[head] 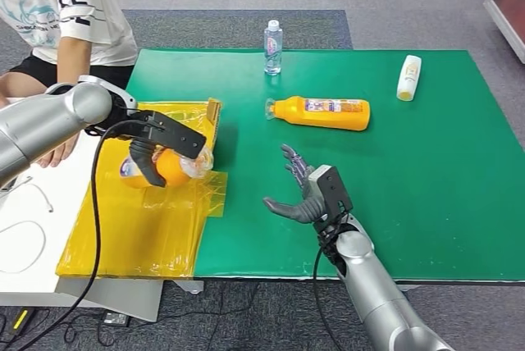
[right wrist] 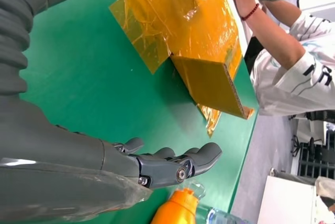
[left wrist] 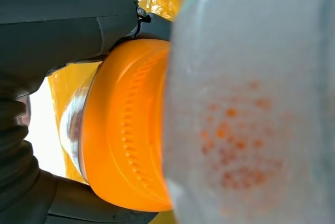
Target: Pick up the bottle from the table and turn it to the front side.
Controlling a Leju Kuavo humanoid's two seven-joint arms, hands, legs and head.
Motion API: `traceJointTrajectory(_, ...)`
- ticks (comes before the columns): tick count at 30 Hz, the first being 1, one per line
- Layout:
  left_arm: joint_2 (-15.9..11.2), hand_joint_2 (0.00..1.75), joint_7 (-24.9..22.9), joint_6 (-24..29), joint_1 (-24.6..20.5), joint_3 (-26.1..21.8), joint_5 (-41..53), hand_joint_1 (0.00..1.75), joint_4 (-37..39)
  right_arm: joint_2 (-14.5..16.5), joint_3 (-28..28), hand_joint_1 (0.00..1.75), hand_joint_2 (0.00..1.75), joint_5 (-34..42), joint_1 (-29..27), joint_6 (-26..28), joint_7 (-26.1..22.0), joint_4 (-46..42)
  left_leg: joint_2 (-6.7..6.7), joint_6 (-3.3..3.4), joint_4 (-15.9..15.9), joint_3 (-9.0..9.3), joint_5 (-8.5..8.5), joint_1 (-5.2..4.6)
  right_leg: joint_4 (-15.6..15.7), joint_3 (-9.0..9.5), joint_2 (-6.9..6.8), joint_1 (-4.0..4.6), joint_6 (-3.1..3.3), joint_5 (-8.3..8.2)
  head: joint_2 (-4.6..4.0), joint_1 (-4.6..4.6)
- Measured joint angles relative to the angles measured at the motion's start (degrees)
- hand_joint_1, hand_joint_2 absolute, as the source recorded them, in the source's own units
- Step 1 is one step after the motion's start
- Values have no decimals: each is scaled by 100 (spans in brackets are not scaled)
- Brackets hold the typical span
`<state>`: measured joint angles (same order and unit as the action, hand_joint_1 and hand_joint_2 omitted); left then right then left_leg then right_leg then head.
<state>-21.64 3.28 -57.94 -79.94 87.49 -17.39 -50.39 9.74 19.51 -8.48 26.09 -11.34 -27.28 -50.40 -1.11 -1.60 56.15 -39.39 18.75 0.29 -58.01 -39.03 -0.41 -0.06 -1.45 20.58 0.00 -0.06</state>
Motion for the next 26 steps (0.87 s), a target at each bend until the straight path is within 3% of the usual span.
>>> traceJointTrajectory(1, -1, 175, 19, 3, 1, 0, -13, 0, 9, 1, 5, 0, 175, 1, 4, -4, 0, 0, 0, 0, 0, 0, 0, 0, 0, 1, 0, 0, 0, 0, 0, 1)
traceJointTrajectory(26, -118, 175, 210, 185, -1, 1, -111, 0, 121, -51, 51, 0, 175, 77, 51, 33, -17, -1, 0, -1, 0, 1, -2, 0, 0, 2, 0, 0, 0, 0, 0, -1)
